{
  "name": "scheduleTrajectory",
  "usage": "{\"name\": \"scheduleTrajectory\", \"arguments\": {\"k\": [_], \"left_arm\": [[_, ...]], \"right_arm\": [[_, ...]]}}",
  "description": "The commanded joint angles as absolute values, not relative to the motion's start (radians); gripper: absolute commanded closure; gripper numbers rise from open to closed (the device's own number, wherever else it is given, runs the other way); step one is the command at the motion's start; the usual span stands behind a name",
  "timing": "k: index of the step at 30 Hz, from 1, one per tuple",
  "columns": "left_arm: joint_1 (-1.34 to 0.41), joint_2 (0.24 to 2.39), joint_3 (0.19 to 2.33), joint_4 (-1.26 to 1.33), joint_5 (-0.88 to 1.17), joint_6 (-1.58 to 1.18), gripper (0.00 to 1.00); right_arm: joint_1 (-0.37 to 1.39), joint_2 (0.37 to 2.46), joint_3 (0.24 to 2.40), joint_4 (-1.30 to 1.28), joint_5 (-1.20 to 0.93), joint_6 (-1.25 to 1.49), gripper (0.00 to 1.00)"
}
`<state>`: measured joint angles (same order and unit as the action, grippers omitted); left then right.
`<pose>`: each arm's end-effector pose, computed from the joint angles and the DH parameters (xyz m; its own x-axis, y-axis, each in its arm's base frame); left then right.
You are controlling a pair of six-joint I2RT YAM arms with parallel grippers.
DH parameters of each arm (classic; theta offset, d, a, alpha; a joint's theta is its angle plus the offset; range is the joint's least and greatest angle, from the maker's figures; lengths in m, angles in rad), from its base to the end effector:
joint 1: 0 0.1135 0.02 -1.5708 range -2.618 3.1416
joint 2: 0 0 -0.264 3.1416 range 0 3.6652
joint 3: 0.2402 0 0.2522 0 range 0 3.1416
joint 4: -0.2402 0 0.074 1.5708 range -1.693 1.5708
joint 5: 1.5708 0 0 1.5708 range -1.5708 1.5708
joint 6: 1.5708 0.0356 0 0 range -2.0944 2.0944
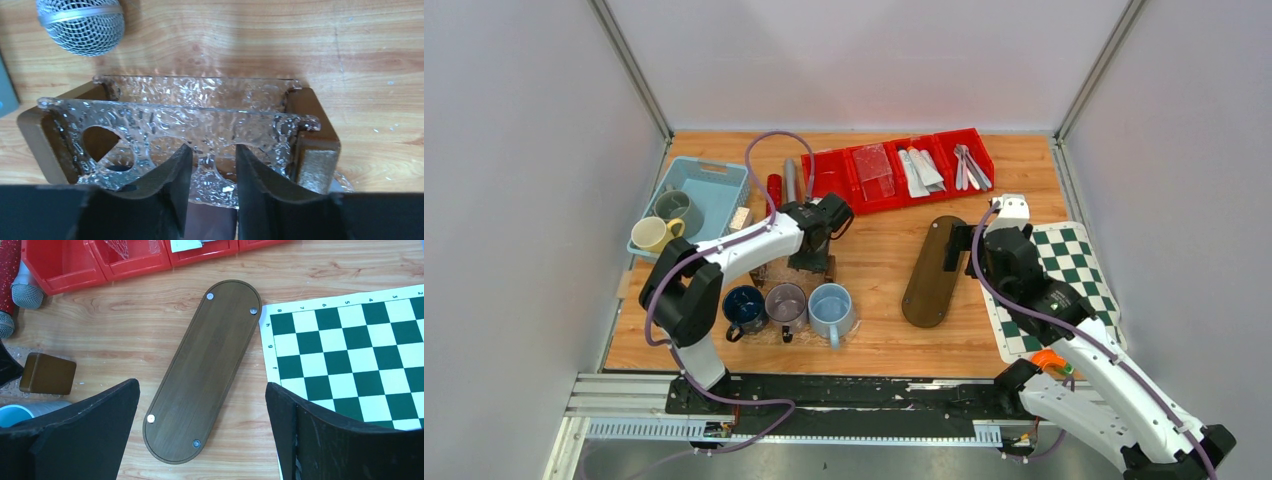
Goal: Prepare toiletry sets of a toothbrush and toothpaste on the tray
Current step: Place the toothpaste holder at the center of the board.
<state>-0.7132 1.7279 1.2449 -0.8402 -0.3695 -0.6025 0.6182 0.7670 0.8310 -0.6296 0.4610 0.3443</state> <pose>0.2598 -0.2077 0.2097 -0.9119 0.0902 -0.4003 0.0320 0.9882 0.1496 0.1395 0.0798 0.3155 -0.4830 0.0275 -0.8752 -0.0531 0.9968 0.0606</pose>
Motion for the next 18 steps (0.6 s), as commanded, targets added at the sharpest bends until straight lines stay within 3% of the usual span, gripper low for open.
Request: {"name": "scheduleTrajectory", "arguments": {"k": [1, 10, 18], "left_arm": [[-0.715, 1.693, 1.302, -0.846, -0.326, -0.613, 0.49], [-0.701, 1.628, 1.403, -0.889, -0.331, -0.542, 0.27], [-0.602, 1.64, 1.405, -0.719, -0.224, -0.476, 0.27]], "right_arm": [[0.612, 0.747, 0.831, -0.583, 0.461, 0.352, 0.0], [0.612, 0.75, 0.833, -0.581, 0.466, 0.348, 0.0], [0.612, 0.768, 0.836, -0.582, 0.469, 0.35, 0.0]]}}
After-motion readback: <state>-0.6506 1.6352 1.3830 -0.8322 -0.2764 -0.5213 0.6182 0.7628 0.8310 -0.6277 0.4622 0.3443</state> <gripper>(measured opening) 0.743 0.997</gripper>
